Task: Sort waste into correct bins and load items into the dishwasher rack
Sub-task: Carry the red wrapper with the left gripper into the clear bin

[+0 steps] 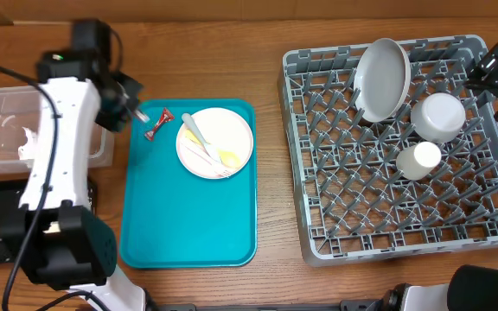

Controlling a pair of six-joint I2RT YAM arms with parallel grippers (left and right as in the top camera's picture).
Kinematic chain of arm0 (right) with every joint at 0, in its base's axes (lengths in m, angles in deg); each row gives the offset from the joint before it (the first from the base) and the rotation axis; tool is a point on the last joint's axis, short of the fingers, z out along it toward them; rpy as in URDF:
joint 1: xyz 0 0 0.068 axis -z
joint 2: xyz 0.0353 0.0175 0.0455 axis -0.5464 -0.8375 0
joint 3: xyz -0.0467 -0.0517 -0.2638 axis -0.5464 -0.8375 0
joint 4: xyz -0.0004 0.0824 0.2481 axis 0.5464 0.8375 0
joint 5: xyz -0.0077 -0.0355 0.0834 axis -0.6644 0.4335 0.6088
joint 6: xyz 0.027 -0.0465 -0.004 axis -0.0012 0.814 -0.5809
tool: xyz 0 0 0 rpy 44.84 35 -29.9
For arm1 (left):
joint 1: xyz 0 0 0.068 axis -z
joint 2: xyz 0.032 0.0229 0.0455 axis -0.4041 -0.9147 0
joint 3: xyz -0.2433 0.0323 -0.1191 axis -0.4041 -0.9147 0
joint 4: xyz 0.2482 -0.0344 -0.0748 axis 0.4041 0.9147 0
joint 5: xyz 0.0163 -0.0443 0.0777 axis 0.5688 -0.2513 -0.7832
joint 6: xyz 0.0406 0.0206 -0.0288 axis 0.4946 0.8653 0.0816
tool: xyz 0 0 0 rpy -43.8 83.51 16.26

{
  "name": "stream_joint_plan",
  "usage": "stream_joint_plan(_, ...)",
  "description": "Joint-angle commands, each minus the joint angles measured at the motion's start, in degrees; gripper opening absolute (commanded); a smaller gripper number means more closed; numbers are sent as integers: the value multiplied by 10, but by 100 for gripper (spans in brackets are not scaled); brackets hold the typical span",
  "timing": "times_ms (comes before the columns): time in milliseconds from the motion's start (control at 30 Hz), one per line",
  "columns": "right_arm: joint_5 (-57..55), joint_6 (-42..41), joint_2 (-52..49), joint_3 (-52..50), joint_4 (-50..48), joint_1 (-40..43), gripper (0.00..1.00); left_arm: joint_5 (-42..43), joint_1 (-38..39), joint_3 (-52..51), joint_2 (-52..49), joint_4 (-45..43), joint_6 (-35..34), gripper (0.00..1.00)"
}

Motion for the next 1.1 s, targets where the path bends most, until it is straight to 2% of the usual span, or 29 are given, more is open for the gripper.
stream_joint_plan(0, -6, 2, 7, 12, -3, -2, 100, -54, -48, 42, 9, -13, 23, 4)
stream_joint_plan(200, -6, 2, 7, 12, -3, -2, 100, -104, -115, 40, -3, -41, 23, 11)
stream_joint_plan(233, -6, 2, 7, 12, -2, -2, 100, -111, -123, 40, -10, -41, 23, 18)
stream_joint_plan(267, -6, 2, 7, 12, -3, -2, 100, -116, -133, 40, -17, -41, 23, 51)
stream_joint_plan(300, -6, 2, 7, 12, -2, -2, 100, -117, -138, 40, -22, -41, 23, 95)
stream_joint_plan(333, -6, 2, 7, 12, -3, -2, 100, -117, -144, 40, -30, -40, 24, 100)
stream_joint_plan(500, -6, 2, 7, 12, -2, -2, 100, -97, -155, 42, -34, -36, 103, 100)
stream_joint_plan(767, -6, 2, 7, 12, -3, -2, 100, -77, -139, 54, -8, -10, 104, 100)
stream_joint_plan(933, -6, 2, 7, 12, -3, -2, 100, 30, -95, 54, -1, 24, 107, 100)
stream_joint_plan(1067, -6, 2, 7, 12, -2, -2, 100, 33, -31, 46, -5, 37, 139, 100)
